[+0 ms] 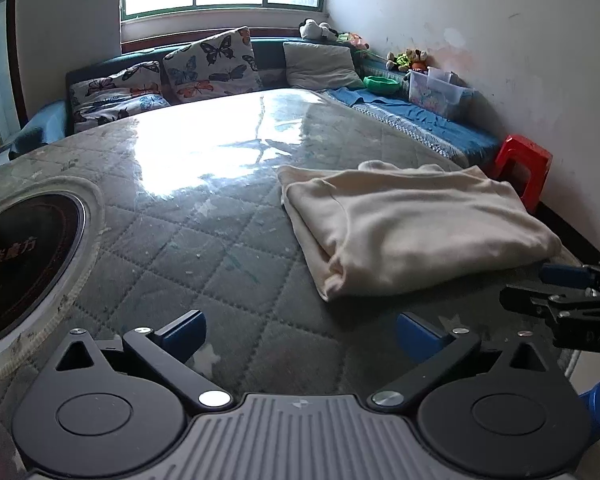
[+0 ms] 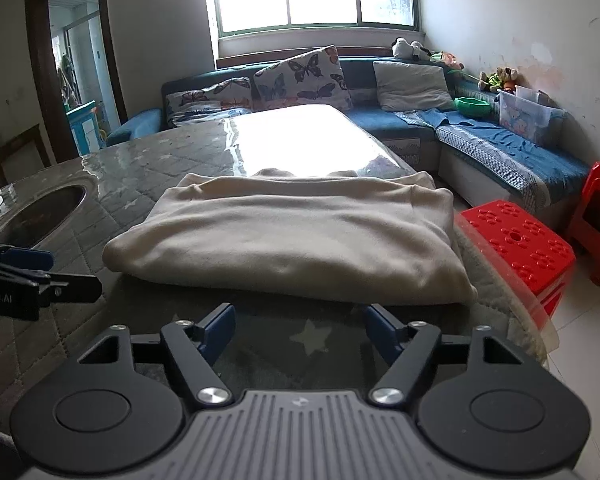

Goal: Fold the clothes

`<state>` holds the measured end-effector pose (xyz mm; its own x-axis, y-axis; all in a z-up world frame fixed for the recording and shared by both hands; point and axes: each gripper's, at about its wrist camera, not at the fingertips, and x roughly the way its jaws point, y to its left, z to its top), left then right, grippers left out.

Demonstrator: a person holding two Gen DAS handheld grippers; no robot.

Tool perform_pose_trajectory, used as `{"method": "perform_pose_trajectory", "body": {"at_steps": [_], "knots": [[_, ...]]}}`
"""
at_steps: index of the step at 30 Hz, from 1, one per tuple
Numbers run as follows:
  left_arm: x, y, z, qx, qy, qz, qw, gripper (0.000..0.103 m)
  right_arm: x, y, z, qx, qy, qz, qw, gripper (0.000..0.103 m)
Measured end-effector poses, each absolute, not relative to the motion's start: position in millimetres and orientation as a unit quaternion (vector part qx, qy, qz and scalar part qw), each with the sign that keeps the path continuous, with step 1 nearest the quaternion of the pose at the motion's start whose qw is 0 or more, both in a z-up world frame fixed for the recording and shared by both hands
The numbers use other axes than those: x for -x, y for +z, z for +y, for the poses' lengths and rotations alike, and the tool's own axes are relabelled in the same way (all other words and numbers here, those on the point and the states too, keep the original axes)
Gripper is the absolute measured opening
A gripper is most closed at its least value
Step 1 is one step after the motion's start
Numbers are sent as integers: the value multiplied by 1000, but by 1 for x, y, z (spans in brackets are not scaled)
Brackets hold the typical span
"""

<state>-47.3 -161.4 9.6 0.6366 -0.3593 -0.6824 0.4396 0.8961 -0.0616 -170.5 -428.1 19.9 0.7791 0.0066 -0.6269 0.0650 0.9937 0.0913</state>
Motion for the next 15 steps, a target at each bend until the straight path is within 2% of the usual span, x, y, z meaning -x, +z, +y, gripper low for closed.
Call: {"method": "perform_pose_trajectory", "body": {"at_steps": [6,15], "knots": [[56,10,-169,-62,-216,368,902,103,179,23,-427,-78,-26,327,942,82],[68,10,-183,-83,-212,359,905,103,182,25,-412,-49,-45,321,945,88]]}}
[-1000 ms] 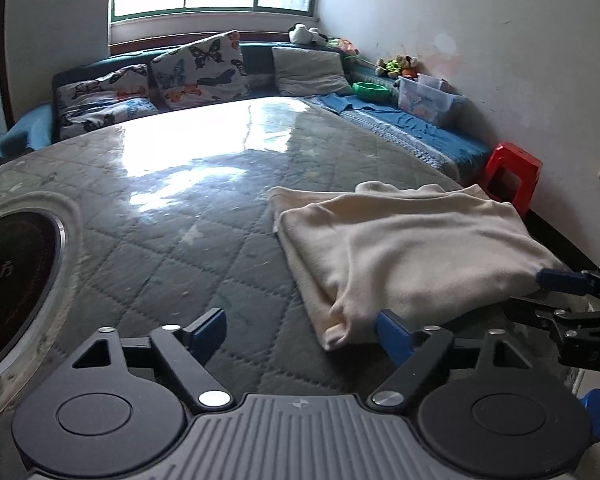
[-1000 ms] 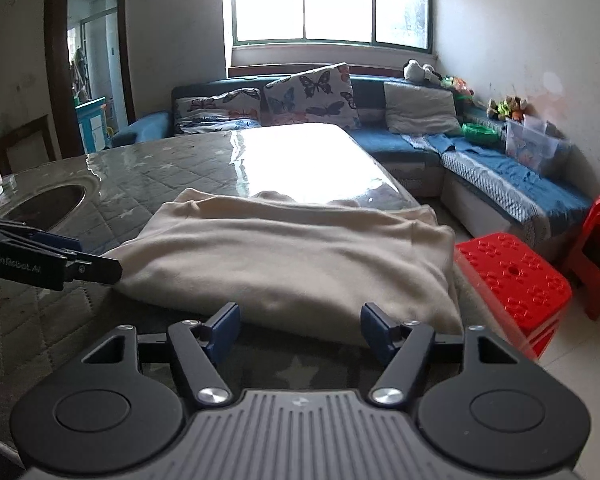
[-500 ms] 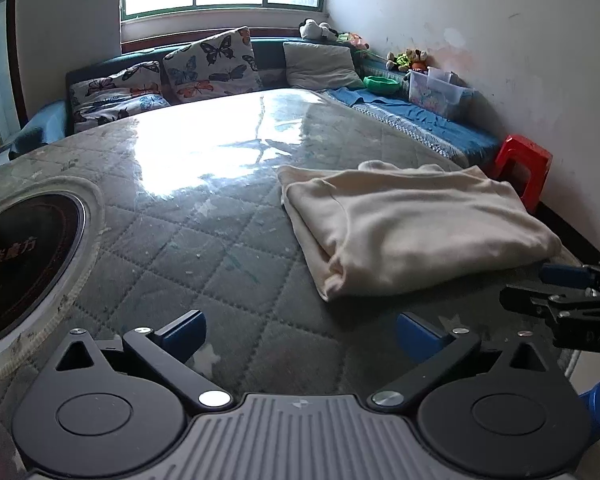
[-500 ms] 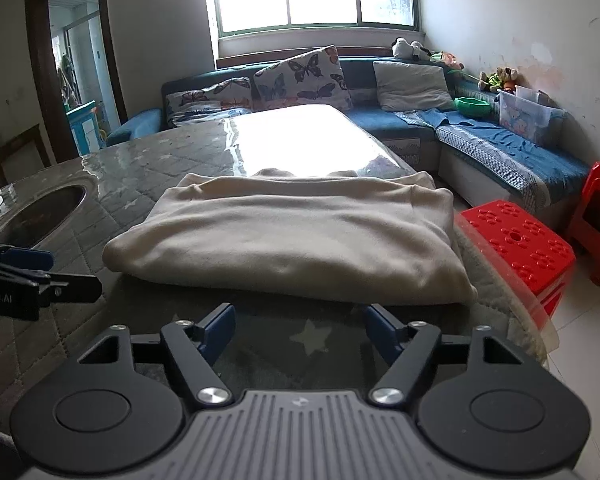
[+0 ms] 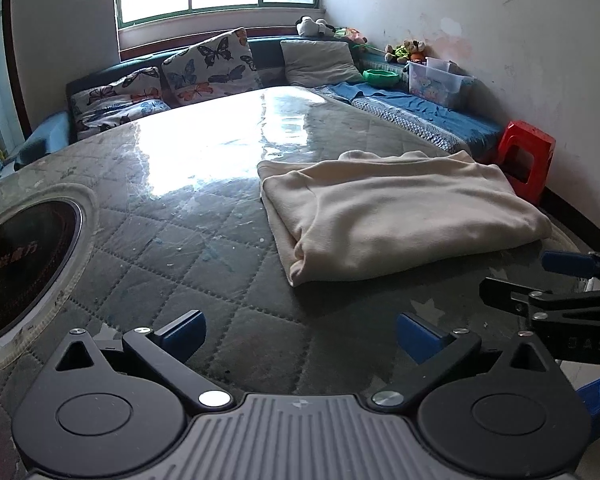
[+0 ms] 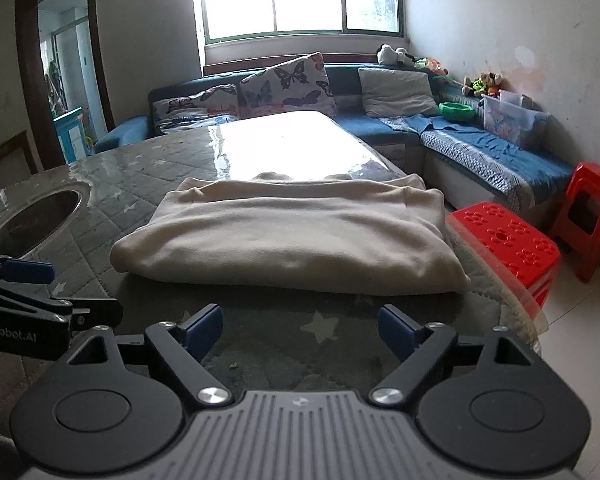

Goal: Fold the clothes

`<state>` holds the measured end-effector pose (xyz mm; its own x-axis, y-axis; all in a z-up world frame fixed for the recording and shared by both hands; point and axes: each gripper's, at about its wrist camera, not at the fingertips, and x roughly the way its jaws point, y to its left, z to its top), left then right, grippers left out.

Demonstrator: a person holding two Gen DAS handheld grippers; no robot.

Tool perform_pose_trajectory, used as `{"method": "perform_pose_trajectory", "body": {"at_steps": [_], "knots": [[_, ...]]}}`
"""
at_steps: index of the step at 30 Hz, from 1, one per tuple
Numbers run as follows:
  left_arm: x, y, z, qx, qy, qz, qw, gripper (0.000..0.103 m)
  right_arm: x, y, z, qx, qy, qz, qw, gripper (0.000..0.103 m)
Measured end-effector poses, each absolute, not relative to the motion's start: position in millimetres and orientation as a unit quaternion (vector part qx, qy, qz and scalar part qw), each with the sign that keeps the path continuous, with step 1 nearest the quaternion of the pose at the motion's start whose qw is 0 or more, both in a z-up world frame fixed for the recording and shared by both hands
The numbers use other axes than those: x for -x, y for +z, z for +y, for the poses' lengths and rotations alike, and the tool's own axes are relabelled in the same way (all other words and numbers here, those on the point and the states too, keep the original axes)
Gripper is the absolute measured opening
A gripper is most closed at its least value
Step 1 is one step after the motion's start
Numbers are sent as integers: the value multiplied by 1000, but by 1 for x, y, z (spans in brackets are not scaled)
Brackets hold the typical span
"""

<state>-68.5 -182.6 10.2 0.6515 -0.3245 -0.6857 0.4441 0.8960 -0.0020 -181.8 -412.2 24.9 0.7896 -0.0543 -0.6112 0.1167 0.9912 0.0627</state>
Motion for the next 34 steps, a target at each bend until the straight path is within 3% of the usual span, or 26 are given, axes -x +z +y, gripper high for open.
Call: {"method": "perform_pose_trajectory", "body": {"at_steps": [34], "knots": [[70,7,-200,-107,-215,358,902,103,178,18,-411,-49,-74,330,940,98]]}}
